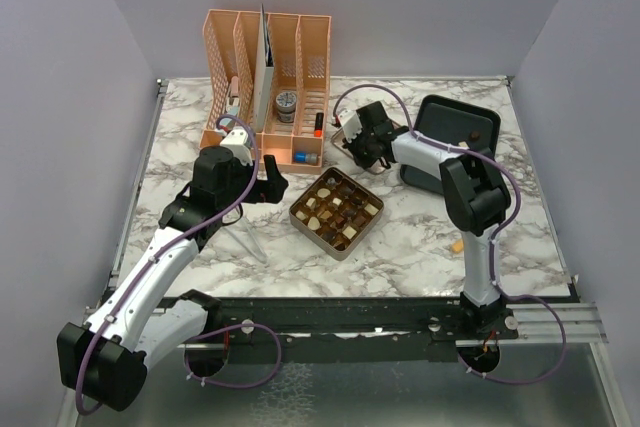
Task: Pack the chocolate
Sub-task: Pick up the box lid from the center of the board.
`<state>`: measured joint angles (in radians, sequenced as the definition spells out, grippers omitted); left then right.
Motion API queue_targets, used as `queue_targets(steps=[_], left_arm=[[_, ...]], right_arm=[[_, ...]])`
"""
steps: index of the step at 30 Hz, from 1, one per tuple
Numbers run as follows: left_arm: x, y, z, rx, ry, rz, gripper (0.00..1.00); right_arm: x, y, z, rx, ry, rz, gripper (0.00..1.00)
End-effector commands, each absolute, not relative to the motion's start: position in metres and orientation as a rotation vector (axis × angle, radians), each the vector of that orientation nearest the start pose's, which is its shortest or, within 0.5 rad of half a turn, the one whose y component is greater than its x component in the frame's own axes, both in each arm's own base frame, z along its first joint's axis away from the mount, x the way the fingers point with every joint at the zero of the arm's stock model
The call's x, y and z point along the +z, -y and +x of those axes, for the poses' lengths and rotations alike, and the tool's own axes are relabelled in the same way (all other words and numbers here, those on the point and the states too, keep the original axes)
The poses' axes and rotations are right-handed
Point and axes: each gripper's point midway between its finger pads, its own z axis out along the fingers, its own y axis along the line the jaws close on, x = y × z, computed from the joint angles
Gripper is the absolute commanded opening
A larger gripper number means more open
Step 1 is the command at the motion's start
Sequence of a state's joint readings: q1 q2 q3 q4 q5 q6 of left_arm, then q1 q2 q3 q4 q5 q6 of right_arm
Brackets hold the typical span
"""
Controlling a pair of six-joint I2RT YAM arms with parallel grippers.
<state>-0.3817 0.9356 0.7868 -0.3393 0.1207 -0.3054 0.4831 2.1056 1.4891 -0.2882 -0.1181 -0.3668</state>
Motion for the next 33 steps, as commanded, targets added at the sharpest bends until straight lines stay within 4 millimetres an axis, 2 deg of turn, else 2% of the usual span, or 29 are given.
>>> queue_targets(steps=[1, 5, 12, 17, 23, 27, 33], left_arm=[[0.200, 0.146, 0.281, -0.520, -2.090, 0.162, 0.99], [0.200, 0.147, 0.281, -0.525, -2.091, 0.163, 0.99], [0.200, 0.141, 0.283, -0.496, -2.095, 0.133, 0.99], [0.200, 0.136, 0.285, -0.474, -2.097, 0.114, 0.99], [0.199, 0.137, 0.285, -0.481, -2.096, 0.113, 0.99], [0.199, 0.138, 0.286, -0.484, -2.094, 0.114, 0.99], [0.201, 0.139, 0.286, -0.491, -2.079, 0.119, 0.99]], right_arm=[[0.035, -0.252, 0.468, 0.208, -2.174, -1.060, 0.00], [0.053, -0.254, 0.478, 0.185, -2.110, -1.047, 0.00], [0.105, -0.263, 0.486, 0.214, -1.996, -0.988, 0.00], [0.124, -0.266, 0.484, 0.248, -1.979, -0.952, 0.00], [0.147, -0.265, 0.472, 0.302, -1.987, -0.873, 0.00], [0.170, -0.261, 0.459, 0.333, -1.980, -0.815, 0.00], [0.199, -0.256, 0.427, 0.431, -2.016, -0.741, 0.00]])
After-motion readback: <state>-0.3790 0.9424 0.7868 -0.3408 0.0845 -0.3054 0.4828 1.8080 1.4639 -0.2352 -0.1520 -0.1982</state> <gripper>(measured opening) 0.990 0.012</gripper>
